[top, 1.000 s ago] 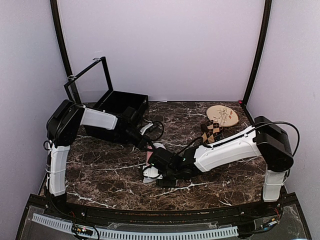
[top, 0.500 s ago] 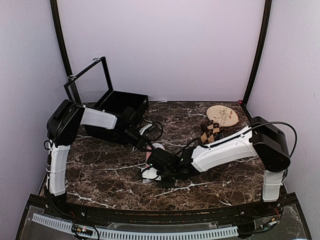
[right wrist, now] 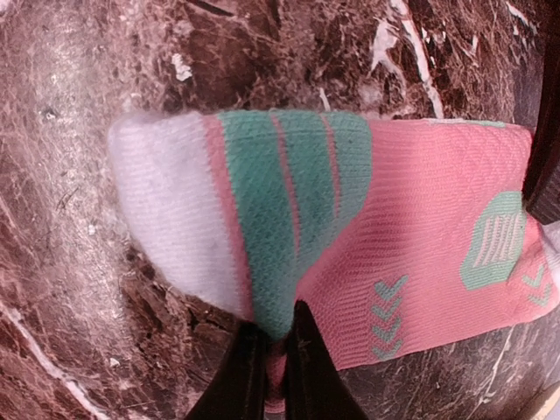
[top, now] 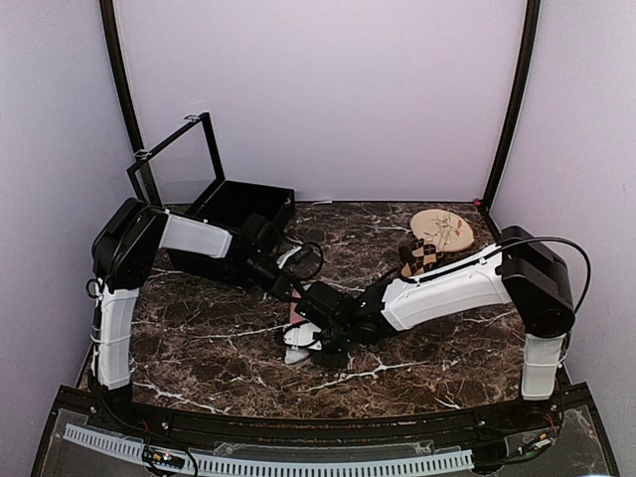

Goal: Roll the socks
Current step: Roll the sock at the center of the board.

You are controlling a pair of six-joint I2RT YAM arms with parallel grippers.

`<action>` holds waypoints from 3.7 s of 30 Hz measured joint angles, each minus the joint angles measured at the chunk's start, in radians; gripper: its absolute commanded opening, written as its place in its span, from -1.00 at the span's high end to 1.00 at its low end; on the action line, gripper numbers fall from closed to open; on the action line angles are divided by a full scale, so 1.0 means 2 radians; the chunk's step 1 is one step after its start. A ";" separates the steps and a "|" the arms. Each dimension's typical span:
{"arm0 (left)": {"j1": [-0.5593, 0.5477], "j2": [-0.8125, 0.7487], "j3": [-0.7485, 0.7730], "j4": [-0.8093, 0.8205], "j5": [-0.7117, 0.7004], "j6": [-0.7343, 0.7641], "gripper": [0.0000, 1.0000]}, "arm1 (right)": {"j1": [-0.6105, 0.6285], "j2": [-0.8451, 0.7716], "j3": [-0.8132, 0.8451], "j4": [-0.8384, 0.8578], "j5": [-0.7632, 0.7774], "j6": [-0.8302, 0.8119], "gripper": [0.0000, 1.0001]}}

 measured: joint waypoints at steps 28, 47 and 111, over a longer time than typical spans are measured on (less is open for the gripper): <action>0.009 -0.245 -0.296 0.243 -0.093 -0.154 0.39 | -0.096 0.038 0.090 -0.114 -0.294 0.082 0.87; -0.076 -0.365 -0.484 0.422 -0.165 -0.187 0.20 | -0.123 0.062 0.105 -0.146 -0.393 0.095 0.87; -0.249 -0.331 -0.390 0.228 -0.367 0.041 0.37 | -0.134 0.088 0.144 -0.207 -0.428 0.073 0.90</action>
